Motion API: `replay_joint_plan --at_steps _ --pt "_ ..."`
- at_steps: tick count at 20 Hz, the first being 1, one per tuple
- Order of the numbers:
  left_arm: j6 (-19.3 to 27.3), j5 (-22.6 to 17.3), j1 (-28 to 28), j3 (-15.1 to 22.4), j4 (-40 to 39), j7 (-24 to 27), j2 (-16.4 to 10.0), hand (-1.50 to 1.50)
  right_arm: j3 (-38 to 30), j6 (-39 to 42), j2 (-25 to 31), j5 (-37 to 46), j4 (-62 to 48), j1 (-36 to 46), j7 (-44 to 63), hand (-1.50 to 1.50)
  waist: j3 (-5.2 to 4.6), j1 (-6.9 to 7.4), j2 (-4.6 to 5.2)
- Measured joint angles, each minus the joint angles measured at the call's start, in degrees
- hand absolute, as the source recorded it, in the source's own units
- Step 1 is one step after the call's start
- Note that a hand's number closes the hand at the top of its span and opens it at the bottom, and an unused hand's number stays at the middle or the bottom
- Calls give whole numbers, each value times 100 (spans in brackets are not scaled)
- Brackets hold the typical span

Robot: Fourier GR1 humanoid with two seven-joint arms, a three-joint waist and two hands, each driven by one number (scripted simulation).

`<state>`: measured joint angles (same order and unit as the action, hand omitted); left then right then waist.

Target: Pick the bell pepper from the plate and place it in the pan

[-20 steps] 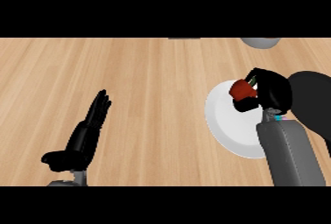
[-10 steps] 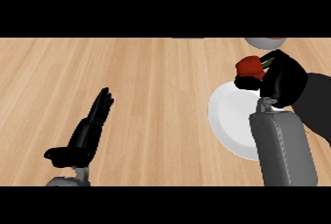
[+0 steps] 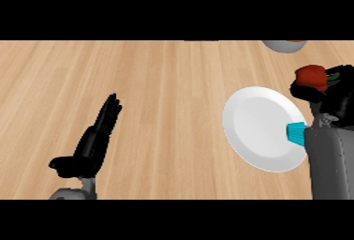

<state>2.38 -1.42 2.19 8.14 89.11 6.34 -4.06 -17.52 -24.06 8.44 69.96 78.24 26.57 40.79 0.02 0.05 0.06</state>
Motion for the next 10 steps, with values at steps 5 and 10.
replay_joint_plan --at_steps 5,10 --pt "-7 31 -20 19 10 44 37 0 -414 -709 669 25 -761 -171 -511 150 2 25 12" --pt "-15 63 -24 78 112 -56 73 0 -919 -1774 1252 -434 -1828 -104 -1262 150 7 57 20"
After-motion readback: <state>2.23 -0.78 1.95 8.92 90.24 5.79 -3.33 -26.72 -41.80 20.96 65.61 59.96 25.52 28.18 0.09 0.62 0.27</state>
